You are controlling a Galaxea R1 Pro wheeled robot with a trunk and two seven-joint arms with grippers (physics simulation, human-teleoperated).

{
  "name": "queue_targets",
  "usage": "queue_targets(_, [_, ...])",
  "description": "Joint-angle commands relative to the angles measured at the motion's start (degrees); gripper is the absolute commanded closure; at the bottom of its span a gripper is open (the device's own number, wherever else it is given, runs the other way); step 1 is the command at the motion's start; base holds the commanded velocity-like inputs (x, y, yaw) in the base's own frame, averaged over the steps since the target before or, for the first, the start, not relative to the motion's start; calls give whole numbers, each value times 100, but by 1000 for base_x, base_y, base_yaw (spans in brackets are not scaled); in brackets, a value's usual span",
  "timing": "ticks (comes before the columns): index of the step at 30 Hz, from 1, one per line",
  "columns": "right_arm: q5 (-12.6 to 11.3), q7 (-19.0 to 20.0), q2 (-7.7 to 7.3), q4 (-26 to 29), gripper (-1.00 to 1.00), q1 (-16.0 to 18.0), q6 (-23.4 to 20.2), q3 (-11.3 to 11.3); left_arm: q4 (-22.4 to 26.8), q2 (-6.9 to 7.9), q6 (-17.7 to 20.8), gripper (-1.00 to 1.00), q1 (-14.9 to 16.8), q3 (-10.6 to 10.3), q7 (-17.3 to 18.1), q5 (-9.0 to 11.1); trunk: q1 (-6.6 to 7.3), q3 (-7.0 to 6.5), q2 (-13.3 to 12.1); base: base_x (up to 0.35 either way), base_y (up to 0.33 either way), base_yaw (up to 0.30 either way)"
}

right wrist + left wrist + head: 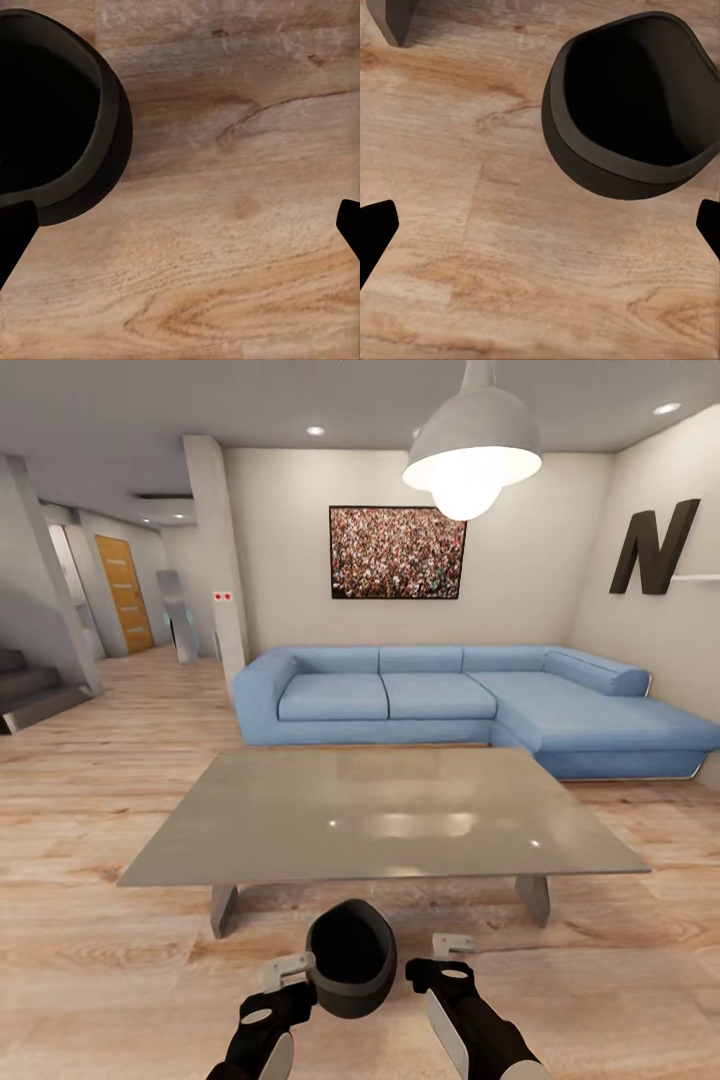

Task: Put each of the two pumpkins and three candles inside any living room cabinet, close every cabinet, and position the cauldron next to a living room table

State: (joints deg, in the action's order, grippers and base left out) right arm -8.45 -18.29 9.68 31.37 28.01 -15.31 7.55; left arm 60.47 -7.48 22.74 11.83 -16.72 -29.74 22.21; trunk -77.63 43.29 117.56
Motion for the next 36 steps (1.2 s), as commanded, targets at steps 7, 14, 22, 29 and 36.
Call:
queue_targets(7, [-64,-52,-4,10,-100,3,-33,45,-680,-10,-56,-100,4,24,-16,115,155,-142,-279,0,0,-40])
queue_targets(14, [-59,-52,-9,-115,-100,3,-33,40,-783,-2,-406,-100,4,26,-6,151,309,-272,-560,0,0,-11])
queue_targets(22, [-53,-29,-8,-1036,-100,3,45,46,-1291,-7,-880,-100,4,15,116,291,485,-416,-881,0,0,-1])
queue_targets(29, [-49,-23,-31,-1578,-100,3,213,43,-1615,-12,-1049,-100,4,-17,287,337,638,-542,-1162,0,0,0])
queue_targets(36, [-53,-14,-25,-2215,-100,3,1147,48,-1668,-8,-1069,-100,4,-6,310,345,792,-667,-1443,0,0,0])
